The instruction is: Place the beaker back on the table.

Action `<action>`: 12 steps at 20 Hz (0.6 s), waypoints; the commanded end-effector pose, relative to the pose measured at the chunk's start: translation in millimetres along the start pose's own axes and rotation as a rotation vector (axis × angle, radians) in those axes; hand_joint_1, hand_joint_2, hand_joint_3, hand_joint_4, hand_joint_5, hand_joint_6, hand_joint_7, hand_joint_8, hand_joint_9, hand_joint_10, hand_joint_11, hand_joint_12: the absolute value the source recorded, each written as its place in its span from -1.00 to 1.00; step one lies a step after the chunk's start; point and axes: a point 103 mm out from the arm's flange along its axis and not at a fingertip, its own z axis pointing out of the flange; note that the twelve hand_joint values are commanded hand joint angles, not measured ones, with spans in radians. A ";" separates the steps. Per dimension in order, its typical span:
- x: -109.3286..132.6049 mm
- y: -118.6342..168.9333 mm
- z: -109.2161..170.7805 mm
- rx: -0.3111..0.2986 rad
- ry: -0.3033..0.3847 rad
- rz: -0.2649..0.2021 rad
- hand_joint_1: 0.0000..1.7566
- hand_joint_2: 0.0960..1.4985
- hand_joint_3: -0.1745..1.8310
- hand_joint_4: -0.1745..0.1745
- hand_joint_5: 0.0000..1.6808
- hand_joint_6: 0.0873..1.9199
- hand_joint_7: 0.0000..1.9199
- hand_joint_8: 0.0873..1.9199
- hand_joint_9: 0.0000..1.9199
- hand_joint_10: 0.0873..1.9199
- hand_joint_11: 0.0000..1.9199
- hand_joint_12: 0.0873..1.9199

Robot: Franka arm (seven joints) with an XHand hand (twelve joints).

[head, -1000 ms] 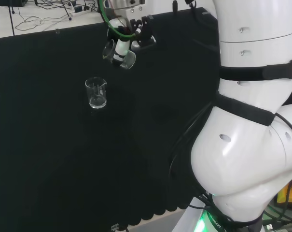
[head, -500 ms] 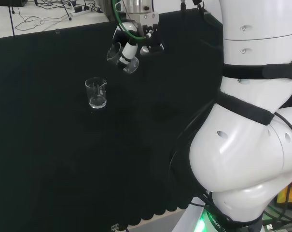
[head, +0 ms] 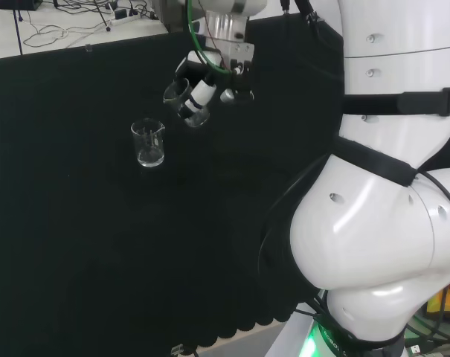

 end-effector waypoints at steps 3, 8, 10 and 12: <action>-22.9 4.1 25.3 -0.086 0.142 -0.020 0.60 -0.06 -0.23 -1.00 0.24 0.01 0.11 0.10 0.17 -0.12 0.09 -0.17; -31.2 7.0 30.8 -0.135 0.183 -0.025 0.62 -0.29 0.01 -1.00 0.22 0.06 0.26 0.00 0.29 -0.20 0.11 -0.17; -33.2 9.3 34.5 -0.129 0.184 -0.028 0.62 -0.31 0.03 -1.00 0.22 0.07 0.27 -0.01 0.30 -0.20 0.11 -0.17; -34.8 11.4 38.9 -0.126 0.186 -0.026 0.62 -0.31 0.03 -1.00 0.22 0.07 0.28 -0.01 0.30 -0.20 0.12 -0.17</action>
